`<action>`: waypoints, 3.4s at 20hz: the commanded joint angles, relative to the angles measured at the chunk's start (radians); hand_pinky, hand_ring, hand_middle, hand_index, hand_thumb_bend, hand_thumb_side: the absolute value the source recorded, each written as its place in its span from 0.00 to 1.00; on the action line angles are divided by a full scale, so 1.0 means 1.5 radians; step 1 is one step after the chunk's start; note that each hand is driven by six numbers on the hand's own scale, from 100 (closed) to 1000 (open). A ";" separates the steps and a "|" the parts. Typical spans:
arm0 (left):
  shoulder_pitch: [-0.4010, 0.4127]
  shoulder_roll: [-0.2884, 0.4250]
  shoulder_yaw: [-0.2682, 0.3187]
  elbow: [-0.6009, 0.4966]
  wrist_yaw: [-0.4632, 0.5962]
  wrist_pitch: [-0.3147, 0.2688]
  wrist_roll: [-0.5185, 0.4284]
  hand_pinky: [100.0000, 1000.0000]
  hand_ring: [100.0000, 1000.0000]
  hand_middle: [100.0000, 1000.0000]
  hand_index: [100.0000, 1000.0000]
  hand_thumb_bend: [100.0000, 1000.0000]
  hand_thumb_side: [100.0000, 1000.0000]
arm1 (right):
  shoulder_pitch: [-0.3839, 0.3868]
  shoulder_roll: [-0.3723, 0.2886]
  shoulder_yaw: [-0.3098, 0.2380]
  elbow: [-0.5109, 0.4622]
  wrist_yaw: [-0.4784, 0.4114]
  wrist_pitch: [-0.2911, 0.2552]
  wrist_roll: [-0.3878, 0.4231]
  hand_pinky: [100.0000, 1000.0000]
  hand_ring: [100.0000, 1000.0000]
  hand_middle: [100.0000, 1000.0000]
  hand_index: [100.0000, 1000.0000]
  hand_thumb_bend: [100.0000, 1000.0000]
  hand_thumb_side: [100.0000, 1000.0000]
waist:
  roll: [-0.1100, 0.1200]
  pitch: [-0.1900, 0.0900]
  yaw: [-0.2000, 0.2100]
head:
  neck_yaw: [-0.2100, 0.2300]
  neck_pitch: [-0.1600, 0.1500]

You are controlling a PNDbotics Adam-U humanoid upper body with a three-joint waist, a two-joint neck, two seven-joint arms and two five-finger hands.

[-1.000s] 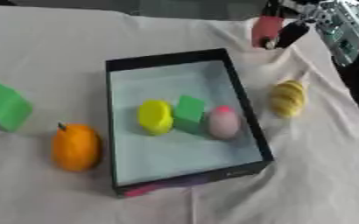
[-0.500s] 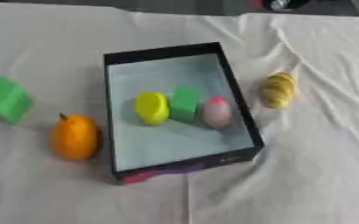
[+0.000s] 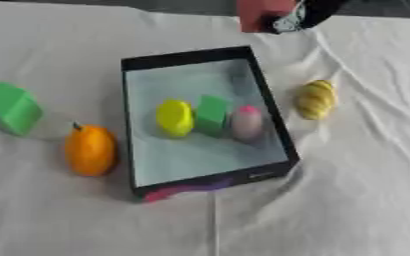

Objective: Pick up objects on the table and place them in the box.

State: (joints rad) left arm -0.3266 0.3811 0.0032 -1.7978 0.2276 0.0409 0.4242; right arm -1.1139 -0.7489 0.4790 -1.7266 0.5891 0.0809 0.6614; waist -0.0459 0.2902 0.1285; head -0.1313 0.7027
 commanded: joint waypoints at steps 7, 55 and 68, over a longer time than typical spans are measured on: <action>-0.009 0.015 0.010 -0.010 0.001 -0.003 0.003 0.69 0.80 0.61 0.70 0.00 0.79 | -0.009 0.062 0.049 0.044 -0.012 0.017 0.018 0.70 0.62 0.60 0.67 0.36 0.20 | -0.006 -0.025 0.003 | -0.004 0.002; -0.010 0.016 0.004 -0.009 -0.002 -0.002 -0.007 0.69 0.80 0.61 0.70 0.00 0.79 | 0.035 0.026 -0.026 0.019 -0.006 -0.006 0.036 0.82 0.84 0.84 0.91 0.38 0.19 | -0.006 -0.024 0.003 | -0.006 -0.003; -0.008 0.021 0.008 -0.010 -0.005 -0.003 -0.003 0.69 0.80 0.61 0.70 0.00 0.79 | 0.223 -0.147 -0.145 -0.055 -0.136 0.066 -0.040 0.81 0.83 0.83 0.90 0.32 0.09 | -0.008 -0.020 -0.003 | 0.004 -0.005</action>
State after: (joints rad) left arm -0.3297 0.3816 0.0031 -1.7976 0.2264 0.0369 0.4160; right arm -0.7701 -0.9150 0.2918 -1.7885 0.4050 0.1742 0.6162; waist -0.0459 0.2892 0.1245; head -0.1291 0.7018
